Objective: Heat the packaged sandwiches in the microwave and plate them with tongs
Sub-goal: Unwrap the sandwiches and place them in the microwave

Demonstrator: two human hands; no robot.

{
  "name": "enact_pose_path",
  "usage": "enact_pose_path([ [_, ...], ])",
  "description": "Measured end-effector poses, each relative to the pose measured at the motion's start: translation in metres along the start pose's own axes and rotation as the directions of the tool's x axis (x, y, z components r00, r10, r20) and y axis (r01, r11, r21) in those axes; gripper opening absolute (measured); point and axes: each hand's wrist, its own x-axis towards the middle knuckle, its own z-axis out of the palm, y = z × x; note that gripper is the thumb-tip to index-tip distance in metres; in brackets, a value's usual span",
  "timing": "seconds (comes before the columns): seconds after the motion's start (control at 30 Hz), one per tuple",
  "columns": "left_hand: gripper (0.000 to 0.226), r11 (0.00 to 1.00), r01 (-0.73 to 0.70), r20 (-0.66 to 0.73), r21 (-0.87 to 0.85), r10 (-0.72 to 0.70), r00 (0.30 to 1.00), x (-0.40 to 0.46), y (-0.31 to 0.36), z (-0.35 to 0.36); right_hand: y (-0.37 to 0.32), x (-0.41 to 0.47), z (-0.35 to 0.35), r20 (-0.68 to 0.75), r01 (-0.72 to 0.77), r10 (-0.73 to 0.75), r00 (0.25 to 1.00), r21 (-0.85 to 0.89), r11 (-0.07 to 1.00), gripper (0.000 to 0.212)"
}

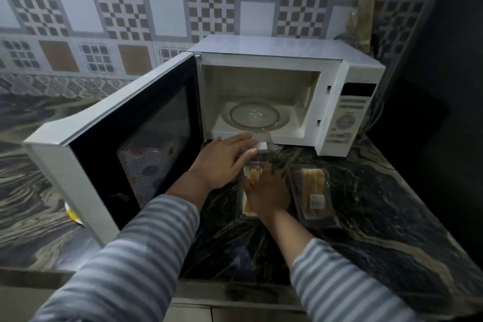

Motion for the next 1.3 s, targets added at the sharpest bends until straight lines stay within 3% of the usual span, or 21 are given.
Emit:
enact_pose_path([
  [0.13,0.049,1.0,0.014,0.014,0.001,-0.014,1.0,0.001,-0.001,0.001,0.002,-0.002,-0.001,0.043,0.005,-0.006,0.999,0.027,1.0,0.08],
  [0.43,0.055,0.989,0.052,0.011,-0.141,-0.051,0.999,0.006,-0.008,0.004,-0.019,-0.009,-0.033,-0.09,0.0,0.015,0.996,0.167,0.986,0.035],
  [0.8,0.048,0.989,-0.017,-0.079,-0.148,0.005,0.997,-0.024,0.0,0.022,0.029,-0.061,-0.118,-0.082,-0.031,0.038,0.996,0.086,0.996,0.045],
  [0.97,0.07,0.989,-0.072,-0.08,-0.128,0.062,0.995,-0.047,0.001,0.042,0.026,-0.055,-0.163,-0.111,-0.012,0.016,0.994,0.039,0.999,0.042],
  [1.1,0.055,0.984,-0.179,-0.142,-0.004,0.177,0.974,-0.063,0.001,0.053,0.009,-0.029,-0.187,-0.109,0.004,-0.004,0.994,0.001,1.0,0.043],
  [1.2,0.055,0.991,-0.131,-0.237,-0.014,0.124,0.964,-0.063,0.004,0.041,-0.007,0.0,-0.191,-0.113,0.056,-0.056,0.992,0.004,0.998,0.047],
  [1.3,0.06,0.986,-0.013,-0.323,-0.165,-0.041,0.946,-0.049,-0.008,0.035,-0.026,0.035,-0.186,-0.101,0.087,-0.085,0.991,0.013,0.996,0.048],
])
